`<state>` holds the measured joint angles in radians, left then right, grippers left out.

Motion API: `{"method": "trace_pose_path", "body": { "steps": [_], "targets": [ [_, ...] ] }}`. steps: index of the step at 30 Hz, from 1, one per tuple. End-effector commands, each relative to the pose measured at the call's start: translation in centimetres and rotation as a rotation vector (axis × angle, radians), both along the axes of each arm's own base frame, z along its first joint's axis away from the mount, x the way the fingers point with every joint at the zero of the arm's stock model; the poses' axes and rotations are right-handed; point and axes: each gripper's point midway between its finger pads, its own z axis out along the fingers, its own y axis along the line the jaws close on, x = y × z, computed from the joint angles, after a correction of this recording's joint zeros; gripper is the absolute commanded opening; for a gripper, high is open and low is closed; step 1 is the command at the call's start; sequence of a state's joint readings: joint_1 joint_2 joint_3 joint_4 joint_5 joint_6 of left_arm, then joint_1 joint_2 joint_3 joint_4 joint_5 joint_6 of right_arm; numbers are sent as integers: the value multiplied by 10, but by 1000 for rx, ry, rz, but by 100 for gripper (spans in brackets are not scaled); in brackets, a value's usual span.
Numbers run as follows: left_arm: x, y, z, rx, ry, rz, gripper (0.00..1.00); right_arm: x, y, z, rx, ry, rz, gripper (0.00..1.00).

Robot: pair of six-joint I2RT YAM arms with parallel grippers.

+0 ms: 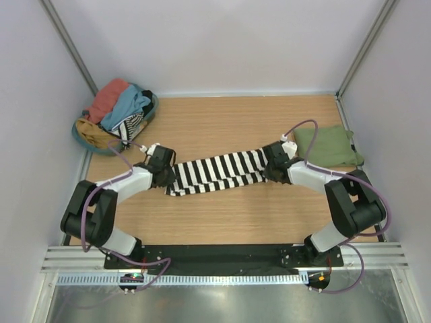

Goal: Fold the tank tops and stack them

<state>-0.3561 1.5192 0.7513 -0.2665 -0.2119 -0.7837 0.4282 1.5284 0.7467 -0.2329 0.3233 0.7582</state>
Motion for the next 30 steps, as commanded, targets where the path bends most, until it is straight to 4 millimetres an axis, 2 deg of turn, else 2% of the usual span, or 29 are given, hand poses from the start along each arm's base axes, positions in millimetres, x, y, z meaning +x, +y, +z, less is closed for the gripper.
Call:
{"method": "trace_pose_path", "body": {
  "steps": [1, 3, 4, 5, 6, 7, 8, 9, 10, 11, 12, 13, 14, 15, 16, 17, 18, 19, 22, 23, 24, 25, 27, 28, 30],
  "targets": [
    [-31, -12, 0, -26, -14, -7, 0, 36, -5, 13, -14, -80, -64, 1],
    [-44, -18, 0, -48, -27, -4, 0, 54, 2, 22, 5, -103, -53, 1],
    [-59, -18, -8, -43, -8, -13, 0, 59, 1, 13, -9, -80, -54, 1],
    [-67, -30, -1, -66, -36, -44, 0, 77, 7, 25, -6, -108, -41, 1],
    [-80, -32, -8, -79, -22, -37, 0, 84, 9, 24, -10, -101, -32, 1],
    [-92, -47, -8, -92, -23, -83, 0, 92, 10, 14, -17, -72, -30, 1],
    [-100, -54, -8, -103, -27, -97, 0, 114, 19, 27, 2, -105, -16, 1],
    [-106, -57, -10, -97, -35, -104, 0, 124, 25, 28, 9, -103, 21, 1],
    [-119, -73, -10, -120, -32, -127, 0, 146, 34, 31, 13, -112, 43, 2],
    [-124, -77, -12, -113, -38, -132, 0, 156, 38, 32, 8, -116, 59, 4],
    [-128, -85, -12, -119, -42, -138, 0, 162, 40, 32, -14, -102, 89, 14],
    [-142, -101, -10, -129, -54, -179, 1, 182, 46, 36, -14, -117, 101, 22],
    [-147, -109, -8, -134, -77, -194, 11, 189, 48, 38, -16, -121, 114, 32],
    [-146, -111, -3, -107, -133, -195, 52, 193, 51, 39, -25, -115, 139, 44],
    [-155, -117, -1, -100, -143, -230, 67, 197, 54, 43, -19, -118, 152, 50],
    [-155, -117, 1, -97, -143, -215, 75, 203, 56, 53, -14, -137, 160, 54],
    [-152, -118, 6, -95, -152, -208, 82, 203, 57, 60, -13, -148, 169, 57],
    [-152, -110, 7, -57, -152, -201, 84, 202, 55, 65, -19, -159, 172, 59],
    [-149, -108, 22, -37, -173, -223, 84, 191, 50, 84, -6, -199, 180, 65],
    [-149, -106, 26, -29, -177, -229, 83, 181, 49, 77, 3, -176, 196, 66],
    [-148, -107, 32, -26, -185, -239, 82, 178, 48, 89, 12, -202, 200, 69],
    [-148, -99, 37, 1, -190, -233, 82, 169, 45, 83, 7, -182, 207, 71],
    [-146, -92, 46, 26, -196, -243, 86, 159, 48, 91, 34, -188, 235, 75],
    [-143, -87, 49, 34, -199, -227, 88, 151, 48, 84, 43, -167, 244, 76],
    [-137, -81, 59, 15, -214, -216, 90, 143, 55, 84, 90, -159, 269, 79]
  ]
}}
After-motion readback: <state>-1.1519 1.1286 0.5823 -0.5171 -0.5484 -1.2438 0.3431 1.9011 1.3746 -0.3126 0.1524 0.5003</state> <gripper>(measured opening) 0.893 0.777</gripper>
